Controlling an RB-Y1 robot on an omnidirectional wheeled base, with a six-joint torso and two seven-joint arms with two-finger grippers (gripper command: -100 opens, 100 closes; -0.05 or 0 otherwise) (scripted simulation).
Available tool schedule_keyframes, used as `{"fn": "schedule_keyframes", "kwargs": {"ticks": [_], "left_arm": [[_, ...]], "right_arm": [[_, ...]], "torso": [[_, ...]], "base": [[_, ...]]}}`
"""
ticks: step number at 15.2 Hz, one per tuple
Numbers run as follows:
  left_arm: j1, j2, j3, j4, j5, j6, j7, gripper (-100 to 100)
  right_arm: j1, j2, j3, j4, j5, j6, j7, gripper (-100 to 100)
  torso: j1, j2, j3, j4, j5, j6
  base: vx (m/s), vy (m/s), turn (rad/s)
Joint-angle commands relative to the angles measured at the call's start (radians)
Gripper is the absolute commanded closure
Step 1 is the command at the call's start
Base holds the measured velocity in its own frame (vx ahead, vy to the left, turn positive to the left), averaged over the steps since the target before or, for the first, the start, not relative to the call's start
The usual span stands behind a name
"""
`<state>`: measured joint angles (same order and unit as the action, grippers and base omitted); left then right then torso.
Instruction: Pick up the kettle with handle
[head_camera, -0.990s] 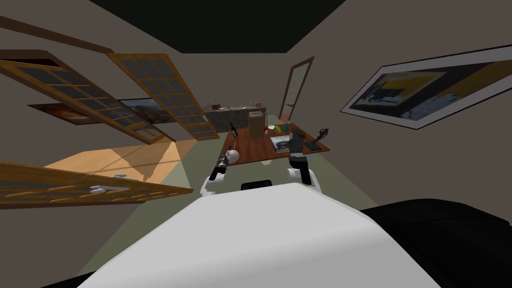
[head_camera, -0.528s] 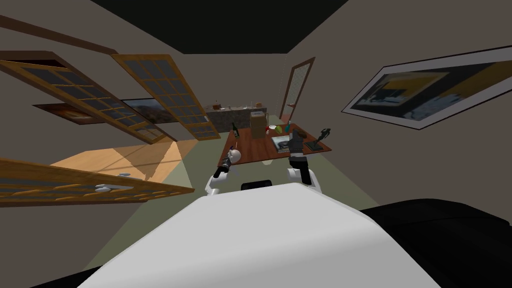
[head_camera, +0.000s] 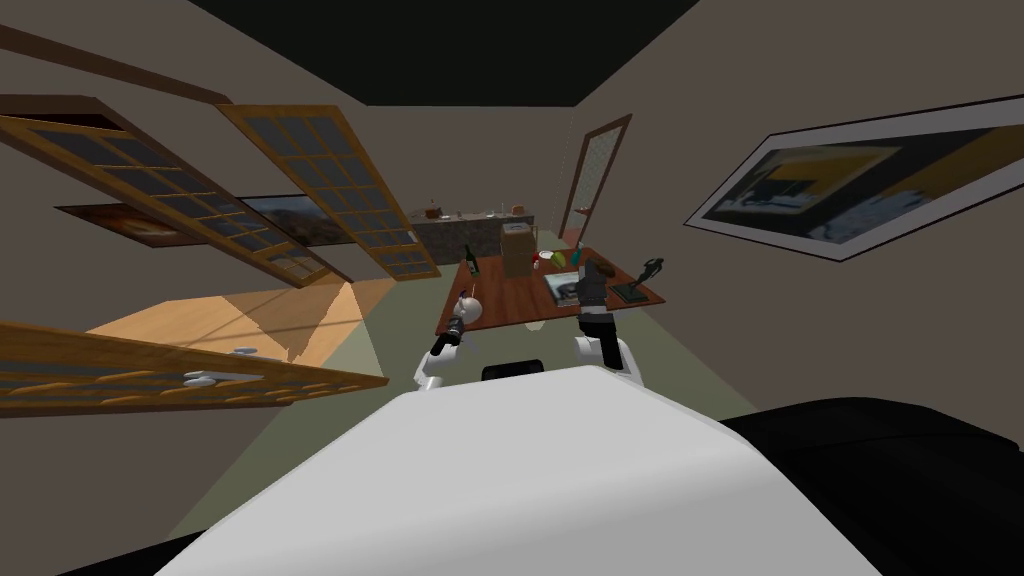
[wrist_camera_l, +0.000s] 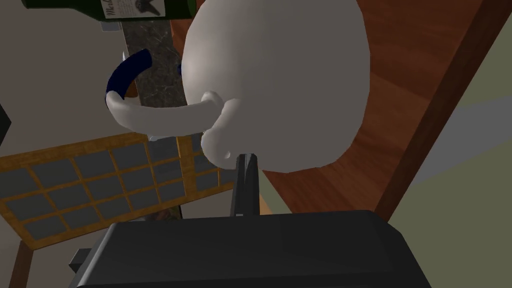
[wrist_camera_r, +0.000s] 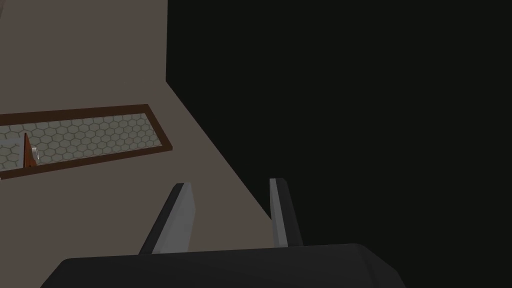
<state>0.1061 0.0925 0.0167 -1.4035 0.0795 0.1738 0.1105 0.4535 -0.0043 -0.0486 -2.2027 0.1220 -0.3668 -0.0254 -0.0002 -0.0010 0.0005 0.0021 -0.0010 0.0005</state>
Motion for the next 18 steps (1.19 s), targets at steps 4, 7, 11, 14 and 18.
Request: {"fn": "schedule_keyframes", "kwargs": {"ticks": [4, 7, 11, 14, 18], "left_arm": [[0.006, 0.021, -0.002, -0.024, 0.014, 0.034, 0.018, -100], [0.013, 0.034, -0.004, -0.05, 0.028, 0.072, 0.037, -100], [0.025, 0.05, -0.005, -0.098, 0.051, 0.139, 0.069, -100], [0.035, 0.059, -0.006, -0.139, 0.07, 0.199, 0.097, -100], [0.045, 0.067, -0.007, -0.184, 0.091, 0.265, 0.127, -100]], "right_arm": [[0.0, 0.0, 0.0, 0.0, 0.0, 0.0, 0.0, 0], [0.0, 0.0, 0.0, 0.0, 0.0, 0.0, 0.0, 0], [0.0, 0.0, 0.0, 0.0, 0.0, 0.0, 0.0, 0], [0.0, 0.0, 0.0, 0.0, 0.0, 0.0, 0.0, 0], [0.0, 0.0, 0.0, 0.0, 0.0, 0.0, 0.0, 0]], "torso": [[0.0, 0.001, 0.0, 0.0, 0.0, 0.0], [0.003, -0.003, -0.001, 0.0, 0.001, 0.0], [0.003, -0.003, -0.002, -0.001, 0.0, 0.0], [0.003, -0.003, -0.002, -0.001, 0.001, 0.0], [0.001, -0.002, -0.001, 0.0, 0.0, 0.0]], "base": [[0.007, 0.006, 0.007], [0.059, 0.055, 0.03], [0.053, 0.039, 0.019], [0.054, 0.038, 0.017], [0.04, 0.023, 0.014]]}}
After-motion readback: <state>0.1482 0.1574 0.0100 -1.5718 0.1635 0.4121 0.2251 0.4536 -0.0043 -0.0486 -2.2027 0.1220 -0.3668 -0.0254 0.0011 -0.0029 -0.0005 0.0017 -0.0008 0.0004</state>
